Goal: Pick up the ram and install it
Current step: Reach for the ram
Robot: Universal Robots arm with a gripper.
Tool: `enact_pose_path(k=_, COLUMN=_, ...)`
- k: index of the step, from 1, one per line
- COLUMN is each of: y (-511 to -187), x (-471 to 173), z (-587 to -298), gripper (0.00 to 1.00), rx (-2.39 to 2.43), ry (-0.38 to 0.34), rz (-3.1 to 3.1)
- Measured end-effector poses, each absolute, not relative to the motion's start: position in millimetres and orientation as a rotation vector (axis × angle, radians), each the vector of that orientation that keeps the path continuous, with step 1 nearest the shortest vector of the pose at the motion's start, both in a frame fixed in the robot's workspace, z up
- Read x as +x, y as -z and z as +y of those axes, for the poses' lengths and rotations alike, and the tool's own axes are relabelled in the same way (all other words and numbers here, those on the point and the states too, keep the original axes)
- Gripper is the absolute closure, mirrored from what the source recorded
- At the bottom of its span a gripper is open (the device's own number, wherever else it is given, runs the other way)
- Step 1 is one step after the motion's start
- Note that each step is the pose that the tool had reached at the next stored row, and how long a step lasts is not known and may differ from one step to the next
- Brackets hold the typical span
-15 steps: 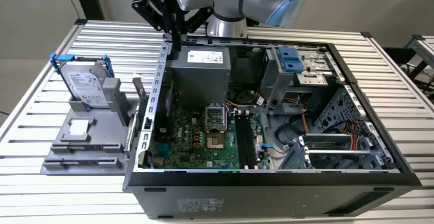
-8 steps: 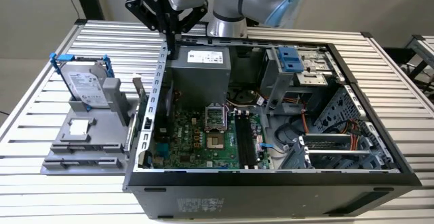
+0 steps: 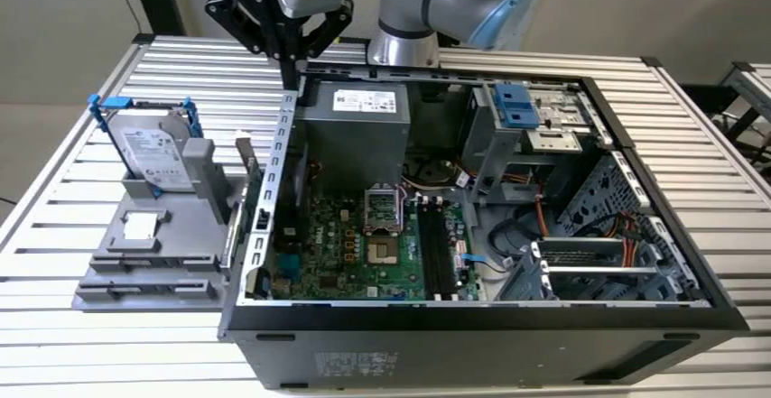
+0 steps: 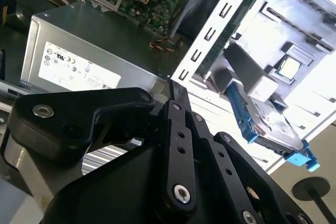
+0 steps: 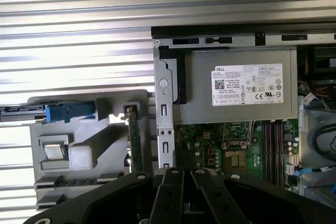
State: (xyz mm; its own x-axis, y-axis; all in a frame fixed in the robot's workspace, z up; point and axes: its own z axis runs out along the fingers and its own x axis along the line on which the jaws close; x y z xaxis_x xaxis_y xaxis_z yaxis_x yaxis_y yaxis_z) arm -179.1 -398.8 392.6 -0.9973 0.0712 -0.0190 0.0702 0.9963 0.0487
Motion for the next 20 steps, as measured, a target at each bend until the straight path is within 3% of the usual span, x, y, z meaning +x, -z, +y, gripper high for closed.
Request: enact_pose_path(k=20, y=-392.6, x=-208.2, z=-398.8, gripper=1.00, rx=0.110, ry=-0.075, rz=3.118)
